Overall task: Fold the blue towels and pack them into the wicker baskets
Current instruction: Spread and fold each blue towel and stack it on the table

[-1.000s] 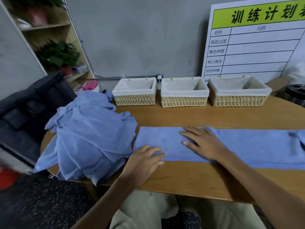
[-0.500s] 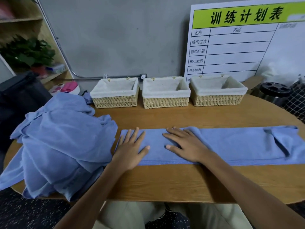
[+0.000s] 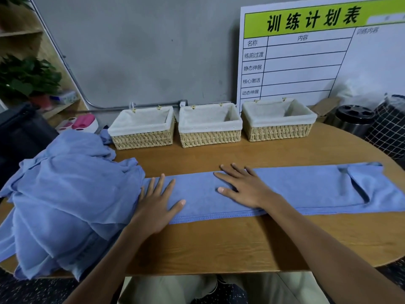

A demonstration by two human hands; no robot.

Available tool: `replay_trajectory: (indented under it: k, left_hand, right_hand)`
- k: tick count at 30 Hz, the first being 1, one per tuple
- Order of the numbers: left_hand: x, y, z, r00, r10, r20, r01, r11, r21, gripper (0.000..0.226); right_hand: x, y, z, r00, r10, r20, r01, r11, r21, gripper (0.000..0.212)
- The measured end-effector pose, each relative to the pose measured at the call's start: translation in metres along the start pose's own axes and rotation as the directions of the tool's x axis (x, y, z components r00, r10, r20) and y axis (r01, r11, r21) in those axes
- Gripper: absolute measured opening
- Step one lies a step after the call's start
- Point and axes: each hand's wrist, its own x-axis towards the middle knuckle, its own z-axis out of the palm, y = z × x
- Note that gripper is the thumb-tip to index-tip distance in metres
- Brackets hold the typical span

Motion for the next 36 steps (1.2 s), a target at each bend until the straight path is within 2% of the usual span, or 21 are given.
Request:
replay_trajectory:
  k: [5, 10, 18, 24, 28, 34, 36]
  left_hand:
    - [-0.002, -0.004, -0.003, 0.999, -0.026, 0.024, 0.026, 0.999, -0.023, 0.123]
    - [-0.007, 0.014, -0.004, 1.000, 0.001, 0.009, -0.001, 1.000, -0.004, 0.117]
    - [-0.003, 0.013, -0.003, 1.000, -0.003, 0.029, 0.003, 1.000, -0.003, 0.110]
    - [-0.001, 0.016, -0.008, 1.000, 0.002, 0.024, -0.002, 1.000, -0.025, 0.114]
    - [-0.003, 0.024, -0.005, 0.999, 0.022, 0.047, -0.022, 1.000, 0.006, 0.117]
    - [-0.001, 0.028, -0.020, 0.992, 0.005, 0.125, -0.004, 1.000, -0.007, 0.126]
    - [0.002, 0.050, -0.032, 0.992, 0.022, 0.127, -0.024, 1.000, 0.012, 0.133]
  right_hand:
    - [-0.013, 0.034, -0.005, 0.998, 0.050, -0.029, -0.051, 0.998, -0.033, 0.081]
    - [-0.018, 0.046, -0.004, 0.998, 0.060, -0.031, -0.063, 0.993, -0.096, 0.083]
    - [-0.016, 0.054, -0.009, 0.997, 0.066, -0.036, -0.069, 0.992, -0.101, 0.087]
    - [-0.042, 0.071, -0.012, 0.983, 0.155, -0.102, -0.161, 0.986, -0.050, 0.097]
    - [-0.071, 0.093, -0.014, 0.970, 0.232, -0.074, -0.235, 0.971, -0.038, 0.100]
    - [-0.094, 0.113, -0.011, 0.958, 0.270, -0.100, -0.268, 0.963, 0.035, 0.108]
    - [-0.095, 0.119, -0.013, 0.962, 0.252, -0.106, -0.240, 0.964, 0.117, 0.107]
